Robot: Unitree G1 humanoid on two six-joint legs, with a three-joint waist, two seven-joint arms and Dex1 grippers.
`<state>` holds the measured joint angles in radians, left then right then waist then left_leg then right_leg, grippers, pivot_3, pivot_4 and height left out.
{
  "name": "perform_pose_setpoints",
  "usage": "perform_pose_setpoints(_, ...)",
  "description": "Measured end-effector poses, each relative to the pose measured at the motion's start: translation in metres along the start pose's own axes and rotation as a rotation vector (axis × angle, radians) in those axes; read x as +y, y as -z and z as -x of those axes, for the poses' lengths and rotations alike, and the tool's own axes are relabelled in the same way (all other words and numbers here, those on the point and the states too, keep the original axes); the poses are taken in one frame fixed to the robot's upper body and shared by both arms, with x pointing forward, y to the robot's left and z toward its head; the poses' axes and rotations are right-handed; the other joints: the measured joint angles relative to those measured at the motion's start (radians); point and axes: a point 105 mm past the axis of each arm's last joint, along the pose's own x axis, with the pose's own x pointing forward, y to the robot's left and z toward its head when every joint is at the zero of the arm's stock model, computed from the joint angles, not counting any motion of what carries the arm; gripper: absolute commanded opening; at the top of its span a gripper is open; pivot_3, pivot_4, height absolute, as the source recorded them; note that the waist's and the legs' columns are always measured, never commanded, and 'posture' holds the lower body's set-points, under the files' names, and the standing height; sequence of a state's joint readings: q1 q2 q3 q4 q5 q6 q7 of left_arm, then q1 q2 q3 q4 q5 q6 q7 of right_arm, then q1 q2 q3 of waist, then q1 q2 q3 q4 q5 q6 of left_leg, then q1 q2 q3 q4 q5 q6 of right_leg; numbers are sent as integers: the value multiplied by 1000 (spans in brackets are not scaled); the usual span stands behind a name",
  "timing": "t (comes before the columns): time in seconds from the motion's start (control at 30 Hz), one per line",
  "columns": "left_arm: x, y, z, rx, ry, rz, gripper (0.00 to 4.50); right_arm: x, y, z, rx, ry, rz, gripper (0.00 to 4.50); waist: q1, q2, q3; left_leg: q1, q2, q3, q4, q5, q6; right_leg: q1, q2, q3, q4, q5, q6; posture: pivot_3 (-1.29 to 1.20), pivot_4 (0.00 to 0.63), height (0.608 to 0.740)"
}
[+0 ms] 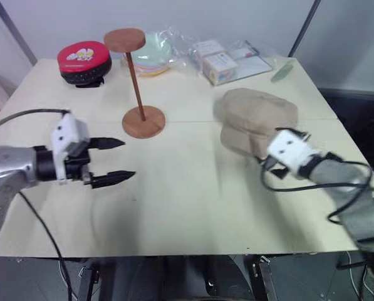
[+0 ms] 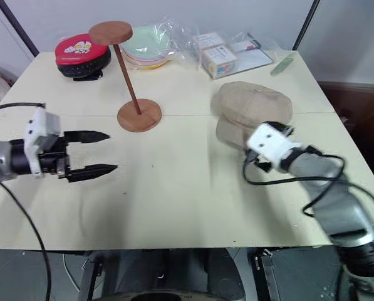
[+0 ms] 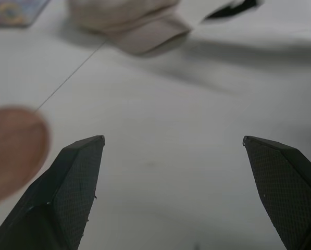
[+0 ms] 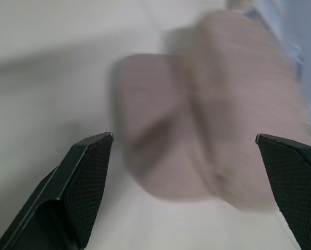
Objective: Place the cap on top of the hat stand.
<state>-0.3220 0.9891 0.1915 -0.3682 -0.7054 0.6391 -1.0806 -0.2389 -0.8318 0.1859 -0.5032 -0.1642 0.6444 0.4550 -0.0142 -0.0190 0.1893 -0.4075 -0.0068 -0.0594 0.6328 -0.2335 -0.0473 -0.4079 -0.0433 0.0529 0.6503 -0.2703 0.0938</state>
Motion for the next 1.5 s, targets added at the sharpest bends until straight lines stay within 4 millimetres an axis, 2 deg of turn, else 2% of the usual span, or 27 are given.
perform_pose_setpoints(0.13, 3, -11, -16, -32, 41, -19, 4462, 15, 2, -14, 33, 3, 80, 4500, -3, 0, 0, 0, -2, 0, 0, 0, 0, 0, 0, 0, 0, 0, 0, 0, 150, 740)
perform_pose_setpoints(0.3, 7, -24, -35, -75, 68, -43, 4462, 9, 17, -43, 108, 88, 180, 4500, -7, 0, 0, 0, -2, 0, 0, 0, 0, 0, 1, 0, 0, 0, 0, 0, 150, 740)
perform_pose_setpoints(0.47, 7, -25, -41, -76, 72, -30, 4462, -1, 19, -66, 126, 176, 259, 4500, -11, -1, 0, 0, -2, -1, 0, 0, 0, -1, 1, 0, 2, 0, 1, 0, 150, 740)
perform_pose_setpoints(0.67, 10, -26, -41, -71, 49, -20, 4462, -1, 14, -85, 104, 208, 270, 4500, -27, -3, -2, 2, -1, -2, 0, 0, 0, 2, 1, 0, 3, 0, 1, 0, 150, 740)
perform_pose_setpoints(0.7, 11, -27, -41, -70, 46, -18, 4500, 1, 14, -86, 98, 204, 270, 3981, -29, -4, -2, 2, -1, -2, 0, 0, 0, 2, 1, 0, 3, 0, 1, 0, 150, 740)
perform_pose_setpoints(0.73, 11, -28, -41, -71, 43, -19, 4500, 3, 14, -87, 94, 195, 269, 3701, -29, -4, -2, 2, -1, -2, 0, 0, 0, 2, 1, 0, 3, 0, 1, 0, 150, 740)
perform_pose_setpoints(0.87, 10, -31, -41, -77, 37, -16, 4500, 13, 18, -89, 88, 155, 269, 1708, -30, -4, -2, 3, -1, -2, 0, 0, 0, 1, 1, 0, 4, 0, 1, 0, 150, 740)
perform_pose_setpoints(0.97, 10, -33, -39, -85, 30, -14, 4500, 8, 19, -88, 89, 174, 258, 147, -30, -4, -2, 3, -1, -2, 0, 0, 0, 2, 1, 0, 4, 0, 1, 0, 150, 740)
perform_pose_setpoints(1.17, 10, -41, -34, -113, -2, -18, 4500, -7, 18, -85, 84, 208, 247, 62, -30, -4, -2, 3, -2, -2, 0, 0, 0, 2, 1, 0, 4, 0, 1, 0, 150, 740)
perform_pose_setpoints(1.23, 15, -51, -24, -152, -67, -20, 4500, -26, 4, -85, 51, 232, 267, 62, -32, -3, -1, 2, -1, -2, 0, 0, 0, 0, 0, 0, 5, 1, 1, 0, 150, 740)
perform_pose_setpoints(1.3, 20, -62, -12, -201, -144, -24, 4500, -57, -19, -80, -9, 296, 301, 62, -33, -1, 0, 1, -1, -1, 0, 0, 0, -2, 1, 0, 6, 1, 1, 0, 150, 740)
perform_pose_setpoints(1.4, 30, -75, 20, -290, -299, 6, 4500, -109, -81, -68, -181, 434, 345, 62, -43, 0, 1, 0, 0, -1, -2, 0, 0, -4, 2, 1, 6, 0, 1, 0, 150, 740)
perform_pose_setpoints(1.5, 39, -72, 62, -336, -478, 56, 4500, -139, -161, -48, -432, 537, 387, 62, -60, 0, 1, 0, 2, -1, -3, 0, 0, -6, 3, 2, 7, 0, 0, 0, 150, 740)
